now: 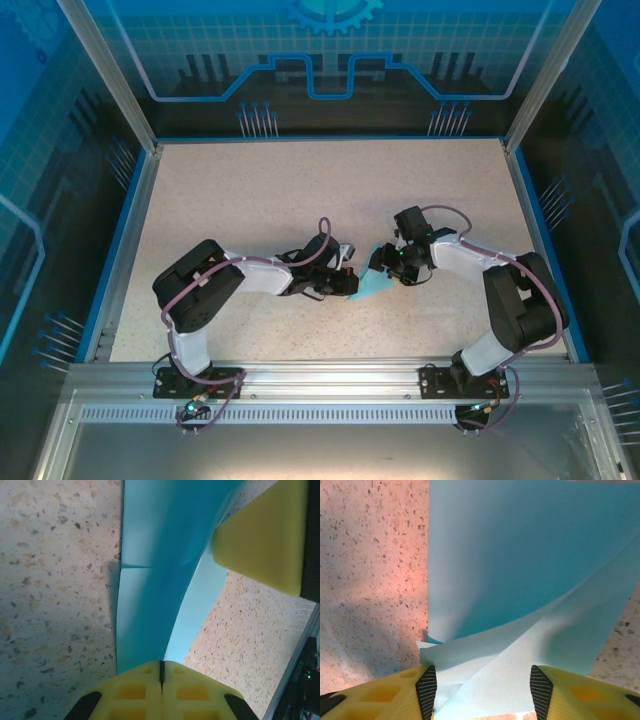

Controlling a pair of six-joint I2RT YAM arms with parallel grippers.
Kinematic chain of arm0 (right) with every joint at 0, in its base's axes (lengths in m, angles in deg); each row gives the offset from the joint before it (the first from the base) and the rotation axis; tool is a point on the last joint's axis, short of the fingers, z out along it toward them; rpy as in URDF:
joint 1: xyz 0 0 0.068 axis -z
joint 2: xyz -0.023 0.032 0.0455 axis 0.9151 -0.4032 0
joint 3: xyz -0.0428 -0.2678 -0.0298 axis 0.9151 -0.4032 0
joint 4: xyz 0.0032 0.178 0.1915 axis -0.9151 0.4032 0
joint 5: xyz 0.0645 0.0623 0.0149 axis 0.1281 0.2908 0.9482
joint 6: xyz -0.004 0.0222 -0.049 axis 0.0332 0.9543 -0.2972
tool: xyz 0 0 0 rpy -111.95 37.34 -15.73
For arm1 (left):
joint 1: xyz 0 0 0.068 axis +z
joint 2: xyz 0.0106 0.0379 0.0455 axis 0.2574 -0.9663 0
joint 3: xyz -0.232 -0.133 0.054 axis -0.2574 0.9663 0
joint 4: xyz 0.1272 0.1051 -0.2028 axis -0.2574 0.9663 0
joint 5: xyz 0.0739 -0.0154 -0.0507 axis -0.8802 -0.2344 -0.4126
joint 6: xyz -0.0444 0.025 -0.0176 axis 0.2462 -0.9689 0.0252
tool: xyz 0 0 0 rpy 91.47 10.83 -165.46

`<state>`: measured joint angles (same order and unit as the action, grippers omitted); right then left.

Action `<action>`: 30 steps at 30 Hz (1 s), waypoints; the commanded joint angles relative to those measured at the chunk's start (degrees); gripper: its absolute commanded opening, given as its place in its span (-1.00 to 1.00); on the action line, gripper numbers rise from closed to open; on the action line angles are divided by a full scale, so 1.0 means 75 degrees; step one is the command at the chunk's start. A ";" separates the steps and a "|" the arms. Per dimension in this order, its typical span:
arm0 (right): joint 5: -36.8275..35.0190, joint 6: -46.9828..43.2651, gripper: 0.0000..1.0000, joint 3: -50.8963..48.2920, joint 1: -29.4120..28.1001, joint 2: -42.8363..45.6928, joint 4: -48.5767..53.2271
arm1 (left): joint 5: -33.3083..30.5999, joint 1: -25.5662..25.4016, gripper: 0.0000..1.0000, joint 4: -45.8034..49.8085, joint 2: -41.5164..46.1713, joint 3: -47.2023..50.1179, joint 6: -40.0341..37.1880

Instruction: Fold a paper plane with a square sheet of paper (pick it up from the middle)

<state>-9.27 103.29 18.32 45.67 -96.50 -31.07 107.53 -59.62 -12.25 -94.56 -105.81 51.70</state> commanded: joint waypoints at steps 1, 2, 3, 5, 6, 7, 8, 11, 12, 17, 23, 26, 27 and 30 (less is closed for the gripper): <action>-0.0183 -0.0156 0.12 -0.0060 0.0092 -0.0189 0.0130 | 0.0008 -0.0039 -0.98 0.0159 -0.0127 -0.0204 0.0187; -0.0212 -0.0159 0.12 -0.0058 0.0094 -0.0237 0.0123 | -0.0004 -0.0039 -0.98 0.0165 -0.0132 -0.0213 0.0204; -0.0236 -0.0154 0.12 -0.0049 0.0093 -0.0291 0.0149 | -0.0011 -0.0039 -0.97 0.0178 -0.0144 -0.0216 0.0210; -0.0305 -0.0145 0.12 -0.0029 0.0104 -0.0399 0.0170 | -0.0006 -0.0039 -0.96 0.0192 -0.0153 -0.0207 0.0245; -0.0340 -0.0139 0.11 -0.0016 0.0093 -0.0450 0.0173 | -0.0006 -0.0040 -0.95 0.0194 -0.0159 -0.0204 0.0254; -0.0357 -0.0127 0.11 -0.0023 0.0099 -0.0503 0.0169 | -0.0001 -0.0040 -0.93 0.0193 -0.0151 -0.0204 0.0257; -0.0361 -0.0116 0.10 -0.0020 0.0101 -0.0555 0.0173 | 0.0006 -0.0041 -0.91 0.0212 -0.0148 -0.0211 0.0269; -0.0377 -0.0079 0.08 -0.0079 0.0118 -0.0607 0.0102 | 0.0041 -0.0027 -0.79 0.0145 -0.0076 -0.0216 0.0312; -0.0365 -0.0060 0.08 -0.0106 0.0115 -0.0580 0.0074 | 0.0081 -0.0019 -0.72 0.0083 -0.0042 -0.0204 0.0333; -0.0349 -0.0013 0.08 -0.0255 0.0183 -0.0450 -0.0048 | 0.0328 0.0132 -0.53 -0.0347 -0.0064 -0.0300 0.0534; -0.0278 -0.0021 0.08 -0.0331 0.0221 -0.0465 -0.0117 | 0.0364 0.0218 -0.43 -0.0246 -0.0398 -0.0750 0.0428; -0.0242 -0.0007 0.07 -0.0363 0.0233 -0.0478 -0.0179 | 0.0335 0.0236 -0.42 -0.0116 -0.0608 -0.0907 0.0357; -0.0231 -0.0009 0.07 -0.0374 0.0233 -0.0478 -0.0193 | 0.0323 0.0251 -0.42 -0.0054 -0.0662 -0.0963 0.0334; -0.0208 -0.0010 0.07 -0.0374 0.0234 -0.0483 -0.0202 | 0.0318 0.0254 -0.41 -0.0008 -0.0792 -0.1033 0.0296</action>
<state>-9.86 103.38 17.57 46.43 -98.80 -32.25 109.17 -57.98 -13.58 -98.60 -112.02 55.18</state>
